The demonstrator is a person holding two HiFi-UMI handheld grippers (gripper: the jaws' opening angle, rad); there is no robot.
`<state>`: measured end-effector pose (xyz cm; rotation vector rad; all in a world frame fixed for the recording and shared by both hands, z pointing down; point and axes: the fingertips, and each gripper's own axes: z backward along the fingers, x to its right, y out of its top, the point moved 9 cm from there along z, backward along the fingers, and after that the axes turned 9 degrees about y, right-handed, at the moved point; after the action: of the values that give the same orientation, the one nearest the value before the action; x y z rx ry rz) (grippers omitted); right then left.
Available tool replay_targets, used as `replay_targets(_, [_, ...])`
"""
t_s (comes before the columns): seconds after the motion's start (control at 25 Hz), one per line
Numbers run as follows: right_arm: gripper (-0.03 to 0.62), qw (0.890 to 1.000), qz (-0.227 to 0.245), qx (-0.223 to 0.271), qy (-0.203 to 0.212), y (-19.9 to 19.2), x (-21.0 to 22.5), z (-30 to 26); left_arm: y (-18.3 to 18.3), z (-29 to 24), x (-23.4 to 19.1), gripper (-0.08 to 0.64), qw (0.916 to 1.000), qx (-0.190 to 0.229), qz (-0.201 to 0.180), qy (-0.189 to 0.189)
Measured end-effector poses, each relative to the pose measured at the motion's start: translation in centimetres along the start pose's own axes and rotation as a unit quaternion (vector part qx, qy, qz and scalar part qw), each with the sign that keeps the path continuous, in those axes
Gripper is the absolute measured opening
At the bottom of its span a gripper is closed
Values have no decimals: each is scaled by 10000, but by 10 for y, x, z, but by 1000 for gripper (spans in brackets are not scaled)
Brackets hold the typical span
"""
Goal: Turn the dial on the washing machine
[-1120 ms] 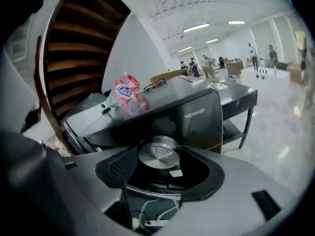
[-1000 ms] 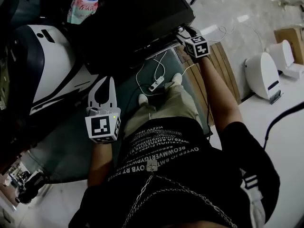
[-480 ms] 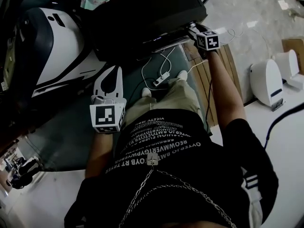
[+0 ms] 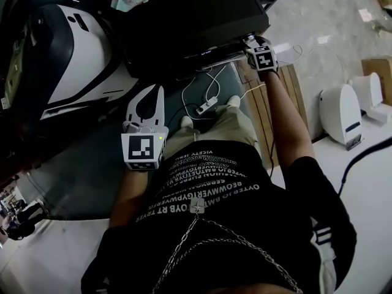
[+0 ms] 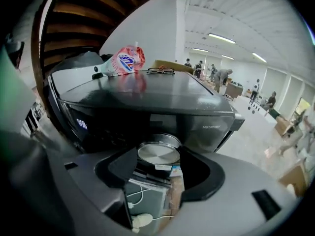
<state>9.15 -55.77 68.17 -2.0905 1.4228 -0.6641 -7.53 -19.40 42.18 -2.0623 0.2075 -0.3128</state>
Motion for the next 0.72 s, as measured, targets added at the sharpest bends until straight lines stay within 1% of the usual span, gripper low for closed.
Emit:
replay_targets(0.08, [270, 9996, -197, 67, 208, -2, 4, 0, -1, 2, -3, 5, 9999, 28, -82, 54])
replay_targets(0.12, [270, 9995, -189, 55, 239, -2, 4, 2, -1, 4, -4, 5, 9999, 42, -78, 68])
replay_targets(0.2, [270, 9999, 65, 8, 109, 1, -1, 6, 1, 7, -8, 5, 9999, 43, -5, 123])
replay_targets(0.28, [273, 9995, 284, 22, -119, 8, -8, 11, 3, 10, -12, 5, 9997, 47, -50, 227])
replay_targets(0.4, [261, 9990, 315, -81, -314, 10, -13, 8, -4, 11, -16, 5, 9996, 109, -114, 245])
replay_targets(0.56, [265, 9991, 263, -154, -307, 9, -11, 7, 1, 10, -13, 5, 9996, 7, -50, 271])
replay_targets(0.72, [265, 9995, 234, -127, -194, 9, -11, 6, -3, 10, -11, 5, 9997, 24, -6, 254])
